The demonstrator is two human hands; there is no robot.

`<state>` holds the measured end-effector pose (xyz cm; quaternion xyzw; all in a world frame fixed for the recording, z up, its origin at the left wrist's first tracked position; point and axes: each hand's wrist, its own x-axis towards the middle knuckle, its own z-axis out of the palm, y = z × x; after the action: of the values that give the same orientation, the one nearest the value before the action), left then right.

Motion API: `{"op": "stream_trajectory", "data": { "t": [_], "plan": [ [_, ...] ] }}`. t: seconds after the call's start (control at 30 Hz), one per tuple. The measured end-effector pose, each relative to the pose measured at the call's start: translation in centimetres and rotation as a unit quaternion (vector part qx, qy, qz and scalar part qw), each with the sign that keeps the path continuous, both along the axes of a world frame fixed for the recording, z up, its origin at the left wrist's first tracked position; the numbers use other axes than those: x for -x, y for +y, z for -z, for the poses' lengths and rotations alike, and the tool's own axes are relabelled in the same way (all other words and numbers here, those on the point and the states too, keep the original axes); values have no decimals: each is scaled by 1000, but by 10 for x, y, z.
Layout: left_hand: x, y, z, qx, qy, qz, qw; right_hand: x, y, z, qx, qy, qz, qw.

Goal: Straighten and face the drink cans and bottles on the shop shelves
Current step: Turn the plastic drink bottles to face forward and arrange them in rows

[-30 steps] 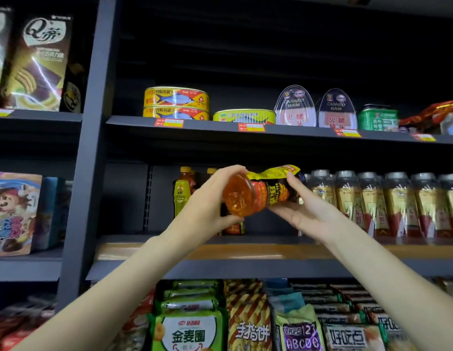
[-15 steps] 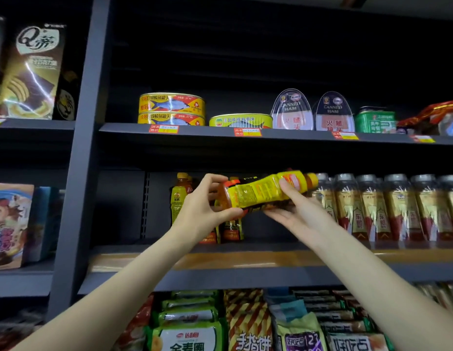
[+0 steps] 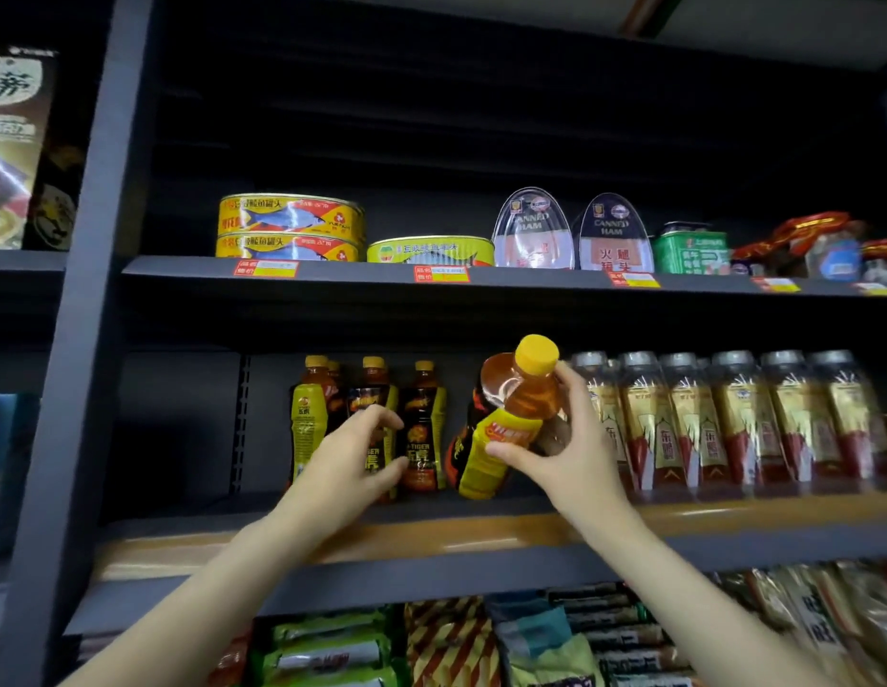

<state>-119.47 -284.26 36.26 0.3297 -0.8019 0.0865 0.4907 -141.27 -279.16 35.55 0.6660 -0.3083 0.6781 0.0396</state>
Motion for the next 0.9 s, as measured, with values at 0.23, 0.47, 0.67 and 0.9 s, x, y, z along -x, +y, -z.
{"op": "stream_trajectory", "data": {
  "t": [0.23,0.47,0.67,0.9],
  "plan": [
    [-25,-10,-4,-5,-4,-86,996,-6,-36,-37,-105,63,151,981],
    [-39,-27,-19,7,-35,-154,988,-8,-95,-47,-219,71,199,953],
    [-28,-55,-32,-1,-79,-177,981,3,-119,-53,-314,123,159,928],
    [-13,-76,-23,4,-2,-138,990,-3,-133,-51,-323,174,269,890]
  ]
}}
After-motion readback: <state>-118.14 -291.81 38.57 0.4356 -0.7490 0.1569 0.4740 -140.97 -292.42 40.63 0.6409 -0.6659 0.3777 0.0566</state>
